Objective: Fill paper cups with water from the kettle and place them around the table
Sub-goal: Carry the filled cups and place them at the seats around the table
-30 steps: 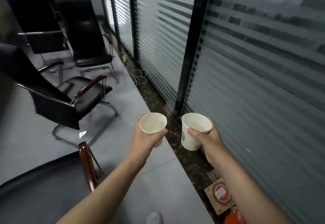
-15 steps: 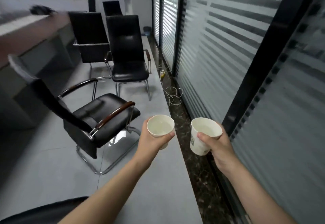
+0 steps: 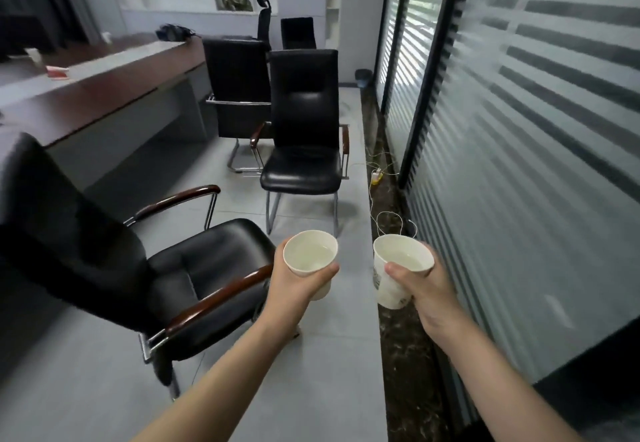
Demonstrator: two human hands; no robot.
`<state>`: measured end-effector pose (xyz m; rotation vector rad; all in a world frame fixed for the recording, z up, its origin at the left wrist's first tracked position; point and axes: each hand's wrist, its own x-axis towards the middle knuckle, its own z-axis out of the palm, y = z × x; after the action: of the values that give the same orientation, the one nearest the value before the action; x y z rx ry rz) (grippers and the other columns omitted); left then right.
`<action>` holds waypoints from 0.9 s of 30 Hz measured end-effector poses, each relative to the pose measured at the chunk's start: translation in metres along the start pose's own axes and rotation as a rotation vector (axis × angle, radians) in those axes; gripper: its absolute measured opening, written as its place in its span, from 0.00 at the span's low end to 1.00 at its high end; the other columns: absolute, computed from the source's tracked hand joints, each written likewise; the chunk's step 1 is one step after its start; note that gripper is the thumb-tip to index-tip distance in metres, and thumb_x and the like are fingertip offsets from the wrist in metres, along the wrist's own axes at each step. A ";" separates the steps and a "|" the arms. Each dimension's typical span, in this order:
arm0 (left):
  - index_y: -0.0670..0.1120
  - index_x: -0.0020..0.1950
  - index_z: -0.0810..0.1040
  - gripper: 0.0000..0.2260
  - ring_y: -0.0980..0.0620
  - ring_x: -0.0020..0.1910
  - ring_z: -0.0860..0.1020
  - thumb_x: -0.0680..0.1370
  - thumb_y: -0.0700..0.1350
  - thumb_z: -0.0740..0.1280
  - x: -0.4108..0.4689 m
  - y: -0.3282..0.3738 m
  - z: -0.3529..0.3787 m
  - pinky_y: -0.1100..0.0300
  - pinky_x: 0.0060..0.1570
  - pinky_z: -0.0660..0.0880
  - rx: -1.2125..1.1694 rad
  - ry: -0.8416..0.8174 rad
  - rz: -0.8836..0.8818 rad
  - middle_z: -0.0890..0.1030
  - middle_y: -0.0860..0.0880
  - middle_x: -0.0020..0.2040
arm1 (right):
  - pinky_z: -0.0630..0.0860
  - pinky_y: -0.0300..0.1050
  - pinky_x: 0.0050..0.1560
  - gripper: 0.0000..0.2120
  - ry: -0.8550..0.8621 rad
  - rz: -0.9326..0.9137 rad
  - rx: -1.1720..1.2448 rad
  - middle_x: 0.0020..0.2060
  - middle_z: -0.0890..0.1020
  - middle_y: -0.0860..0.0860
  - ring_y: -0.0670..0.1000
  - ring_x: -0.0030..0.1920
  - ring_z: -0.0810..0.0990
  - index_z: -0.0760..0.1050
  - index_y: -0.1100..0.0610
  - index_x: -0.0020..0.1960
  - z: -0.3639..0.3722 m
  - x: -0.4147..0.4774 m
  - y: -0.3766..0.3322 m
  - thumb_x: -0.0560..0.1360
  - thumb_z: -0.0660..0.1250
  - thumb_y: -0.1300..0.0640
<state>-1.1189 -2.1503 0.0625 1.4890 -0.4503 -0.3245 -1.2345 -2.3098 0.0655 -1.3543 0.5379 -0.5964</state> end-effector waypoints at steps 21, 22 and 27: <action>0.54 0.60 0.69 0.34 0.60 0.52 0.78 0.58 0.53 0.78 0.422 -0.042 -0.005 0.66 0.47 0.74 -0.057 0.377 -0.063 0.78 0.52 0.55 | 0.76 0.48 0.51 0.34 -0.366 0.104 -0.078 0.49 0.80 0.46 0.47 0.51 0.78 0.72 0.45 0.54 0.125 0.482 0.006 0.48 0.76 0.46; 0.53 0.60 0.69 0.33 0.61 0.51 0.78 0.58 0.52 0.78 0.446 -0.040 -0.012 0.67 0.46 0.74 -0.047 0.400 -0.060 0.78 0.53 0.55 | 0.77 0.50 0.49 0.34 -0.402 0.110 -0.078 0.50 0.80 0.47 0.49 0.51 0.78 0.72 0.45 0.55 0.139 0.509 0.004 0.49 0.77 0.46; 0.52 0.61 0.68 0.30 0.63 0.50 0.78 0.62 0.47 0.77 0.527 -0.026 -0.043 0.68 0.46 0.74 -0.026 0.480 -0.047 0.78 0.53 0.54 | 0.75 0.45 0.50 0.30 -0.492 0.080 -0.074 0.50 0.79 0.48 0.46 0.50 0.78 0.72 0.46 0.54 0.199 0.600 -0.003 0.54 0.77 0.52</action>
<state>-0.6346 -2.3644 0.0822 1.4948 -0.0273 -0.0039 -0.6584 -2.5685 0.0876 -1.4786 0.2128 -0.1647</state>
